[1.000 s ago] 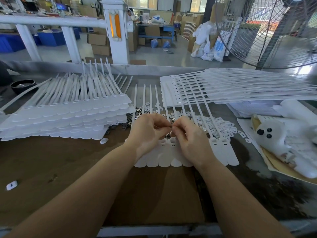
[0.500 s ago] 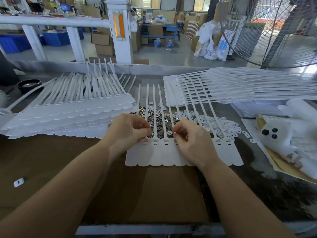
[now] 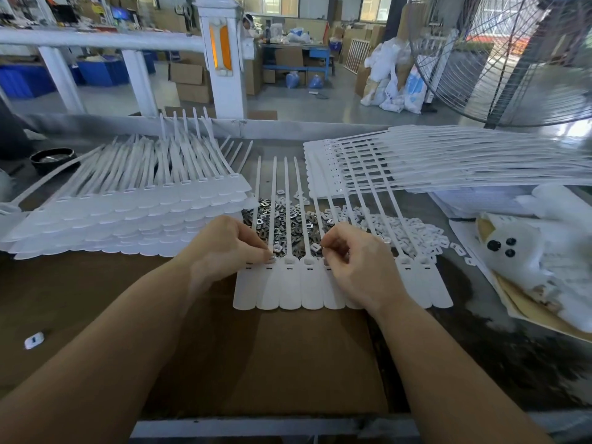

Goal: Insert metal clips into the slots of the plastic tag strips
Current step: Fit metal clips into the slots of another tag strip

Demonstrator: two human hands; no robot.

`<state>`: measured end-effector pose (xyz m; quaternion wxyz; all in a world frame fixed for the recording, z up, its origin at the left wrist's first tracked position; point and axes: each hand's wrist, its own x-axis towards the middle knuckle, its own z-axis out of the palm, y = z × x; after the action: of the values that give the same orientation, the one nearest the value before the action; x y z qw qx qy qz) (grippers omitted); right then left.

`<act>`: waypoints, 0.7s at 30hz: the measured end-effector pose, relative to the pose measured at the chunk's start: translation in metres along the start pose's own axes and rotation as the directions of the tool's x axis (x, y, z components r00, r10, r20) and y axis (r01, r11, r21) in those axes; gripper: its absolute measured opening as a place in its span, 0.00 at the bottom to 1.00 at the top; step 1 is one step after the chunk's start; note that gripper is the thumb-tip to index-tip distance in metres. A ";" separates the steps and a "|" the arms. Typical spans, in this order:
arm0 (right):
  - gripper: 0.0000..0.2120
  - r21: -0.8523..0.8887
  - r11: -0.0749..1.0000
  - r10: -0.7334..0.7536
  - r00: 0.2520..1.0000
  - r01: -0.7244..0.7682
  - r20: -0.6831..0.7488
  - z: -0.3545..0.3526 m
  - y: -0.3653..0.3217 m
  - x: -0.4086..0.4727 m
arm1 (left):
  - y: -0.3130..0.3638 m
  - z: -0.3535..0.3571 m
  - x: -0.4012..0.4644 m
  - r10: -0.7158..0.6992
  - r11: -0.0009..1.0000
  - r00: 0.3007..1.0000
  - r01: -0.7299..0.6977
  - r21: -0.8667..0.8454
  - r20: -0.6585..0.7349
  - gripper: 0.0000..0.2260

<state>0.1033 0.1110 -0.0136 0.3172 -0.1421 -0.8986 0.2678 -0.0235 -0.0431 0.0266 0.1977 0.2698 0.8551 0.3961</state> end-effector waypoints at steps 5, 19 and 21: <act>0.04 0.004 1.000 0.005 1.000 -0.005 0.002 -0.001 -0.001 -0.001 | 0.002 -0.003 0.004 -0.058 0.998 0.998 0.057 0.025 0.032 0.05; 0.04 0.006 1.000 0.015 1.000 -0.015 0.007 -0.001 -0.001 0.000 | 0.016 -0.011 0.014 -0.070 0.974 0.988 0.037 0.225 0.140 0.04; 0.04 0.004 1.000 0.017 1.000 -0.017 0.007 -0.001 -0.001 0.000 | 0.017 -0.011 0.016 -0.068 0.975 0.986 0.033 0.221 0.154 0.04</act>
<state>0.1035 0.1110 -0.0127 0.3122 -0.1480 -0.8980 0.2726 -0.0367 -0.0303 0.0441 0.2450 0.2991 0.8813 0.2718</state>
